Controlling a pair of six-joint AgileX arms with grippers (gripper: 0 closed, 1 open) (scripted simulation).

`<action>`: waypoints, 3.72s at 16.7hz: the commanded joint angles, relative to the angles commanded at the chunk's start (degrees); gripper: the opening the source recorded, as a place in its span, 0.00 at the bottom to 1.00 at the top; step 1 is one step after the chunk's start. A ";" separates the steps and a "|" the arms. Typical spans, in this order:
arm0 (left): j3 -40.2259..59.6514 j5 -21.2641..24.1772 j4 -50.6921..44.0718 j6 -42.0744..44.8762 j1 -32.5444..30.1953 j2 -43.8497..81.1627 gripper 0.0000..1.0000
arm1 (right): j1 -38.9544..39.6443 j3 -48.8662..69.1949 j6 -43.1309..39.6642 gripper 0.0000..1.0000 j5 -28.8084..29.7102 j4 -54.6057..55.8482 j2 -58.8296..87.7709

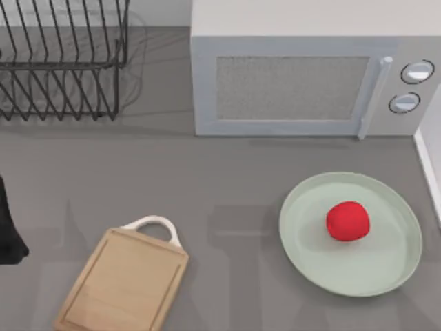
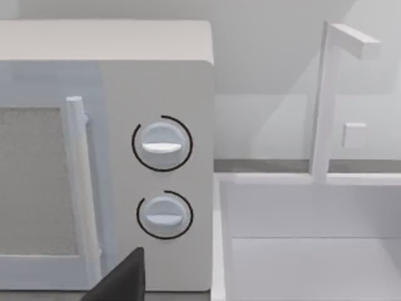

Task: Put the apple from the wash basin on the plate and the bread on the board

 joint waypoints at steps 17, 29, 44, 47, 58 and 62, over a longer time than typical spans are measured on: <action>48.17 0.14 -43.44 48.43 11.59 73.19 1.00 | 0.00 0.00 0.00 1.00 0.00 0.00 0.00; 66.84 -0.02 -58.36 66.07 16.06 98.47 1.00 | 0.00 0.00 0.00 1.00 0.00 0.00 0.00; 57.66 0.01 -42.34 66.29 16.18 105.32 1.00 | 0.00 0.00 0.00 1.00 0.00 0.00 0.00; 57.66 0.01 -42.34 66.29 16.18 105.32 0.85 | 0.00 0.00 0.00 1.00 0.00 0.00 0.00; 57.66 0.01 -42.34 66.29 16.18 105.32 0.02 | 0.00 0.00 0.00 1.00 0.00 0.00 0.00; 57.66 0.01 -42.34 66.29 16.18 105.32 0.00 | 0.00 0.00 0.00 1.00 0.00 0.00 0.00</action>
